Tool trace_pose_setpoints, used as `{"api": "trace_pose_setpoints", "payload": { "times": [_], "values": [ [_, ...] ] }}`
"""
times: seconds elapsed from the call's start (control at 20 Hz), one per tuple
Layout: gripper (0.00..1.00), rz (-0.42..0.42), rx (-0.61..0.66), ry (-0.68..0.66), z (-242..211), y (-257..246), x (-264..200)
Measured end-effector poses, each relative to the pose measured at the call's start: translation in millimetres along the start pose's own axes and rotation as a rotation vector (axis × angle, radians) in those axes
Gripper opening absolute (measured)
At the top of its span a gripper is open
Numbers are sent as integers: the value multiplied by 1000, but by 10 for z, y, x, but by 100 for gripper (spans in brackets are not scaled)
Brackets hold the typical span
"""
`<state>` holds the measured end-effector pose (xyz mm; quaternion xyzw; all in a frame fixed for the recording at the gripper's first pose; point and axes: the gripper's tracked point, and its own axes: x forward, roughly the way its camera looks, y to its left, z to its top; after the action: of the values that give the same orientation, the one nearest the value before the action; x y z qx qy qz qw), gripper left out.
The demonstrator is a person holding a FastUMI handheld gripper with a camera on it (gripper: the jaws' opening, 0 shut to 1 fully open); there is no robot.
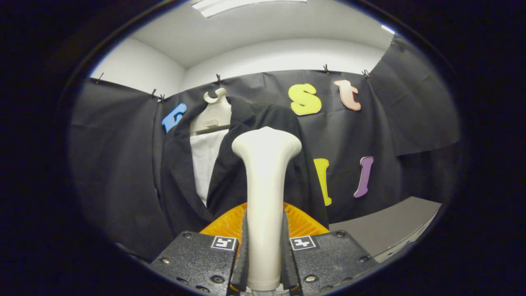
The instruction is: Iron the clothes twice with a garment steamer, once on the left side and once on the right side.
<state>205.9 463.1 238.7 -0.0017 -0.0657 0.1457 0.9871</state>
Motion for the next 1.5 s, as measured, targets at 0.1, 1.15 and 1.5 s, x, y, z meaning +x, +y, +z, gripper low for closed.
{"api": "trace_pose_setpoints", "payload": {
  "times": [0.1,1.15,1.5],
  "values": [
    [34,2,3,13,-90,-33,-53],
    [34,0,-15,234,-1303,44,-515],
    [34,3,-32,347,-1835,69,-814]
  ]
}}
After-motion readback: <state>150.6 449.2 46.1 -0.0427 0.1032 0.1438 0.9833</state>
